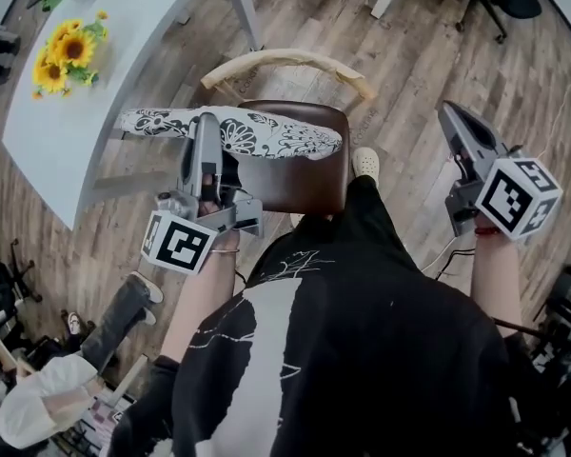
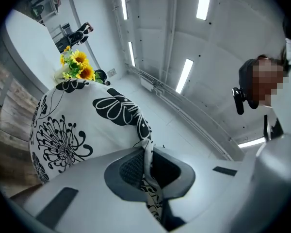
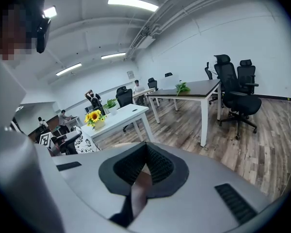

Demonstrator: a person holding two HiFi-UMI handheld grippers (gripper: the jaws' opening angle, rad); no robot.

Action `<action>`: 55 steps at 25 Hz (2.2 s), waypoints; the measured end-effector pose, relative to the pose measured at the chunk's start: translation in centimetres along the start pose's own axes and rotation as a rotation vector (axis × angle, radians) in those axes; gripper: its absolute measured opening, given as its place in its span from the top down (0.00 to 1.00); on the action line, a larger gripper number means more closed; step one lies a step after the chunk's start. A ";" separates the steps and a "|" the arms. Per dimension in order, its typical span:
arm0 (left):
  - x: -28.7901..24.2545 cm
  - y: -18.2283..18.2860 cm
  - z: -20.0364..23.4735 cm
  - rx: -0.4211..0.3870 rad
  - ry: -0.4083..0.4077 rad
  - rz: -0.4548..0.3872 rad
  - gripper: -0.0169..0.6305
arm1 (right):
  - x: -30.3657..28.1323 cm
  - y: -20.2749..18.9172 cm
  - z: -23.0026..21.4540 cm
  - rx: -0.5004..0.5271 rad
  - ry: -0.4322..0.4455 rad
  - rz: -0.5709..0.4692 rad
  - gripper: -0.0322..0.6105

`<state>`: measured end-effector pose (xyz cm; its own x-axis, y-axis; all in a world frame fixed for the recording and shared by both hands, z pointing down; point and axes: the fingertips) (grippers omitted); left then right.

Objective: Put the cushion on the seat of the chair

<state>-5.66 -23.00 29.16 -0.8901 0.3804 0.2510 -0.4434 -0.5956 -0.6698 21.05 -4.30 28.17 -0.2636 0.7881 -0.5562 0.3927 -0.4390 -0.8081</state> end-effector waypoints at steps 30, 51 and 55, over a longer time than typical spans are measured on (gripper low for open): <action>-0.9 -6.3 5.0 -0.037 0.419 -0.372 0.94 | -18.2 8.8 -5.7 0.273 0.397 0.185 0.93; 6.5 -15.0 6.9 0.130 0.693 -0.398 0.94 | -17.7 8.7 -4.3 0.316 0.498 0.184 0.93; 7.5 -17.2 7.2 0.126 0.740 -0.306 0.94 | -17.6 8.1 -3.6 0.326 0.511 0.197 0.93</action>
<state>-5.48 -15.02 47.61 -0.4469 0.8825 -0.1464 -0.7041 -0.4479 -0.5510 32.01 -20.17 32.13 0.2716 0.7502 -0.6028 0.0810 -0.6420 -0.7624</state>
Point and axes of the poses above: the fingertips, and each gripper's own axes: x backward along the fingers, z to its left, y out of its top, and after that the axes turned 12 degrees about -y, right-handed
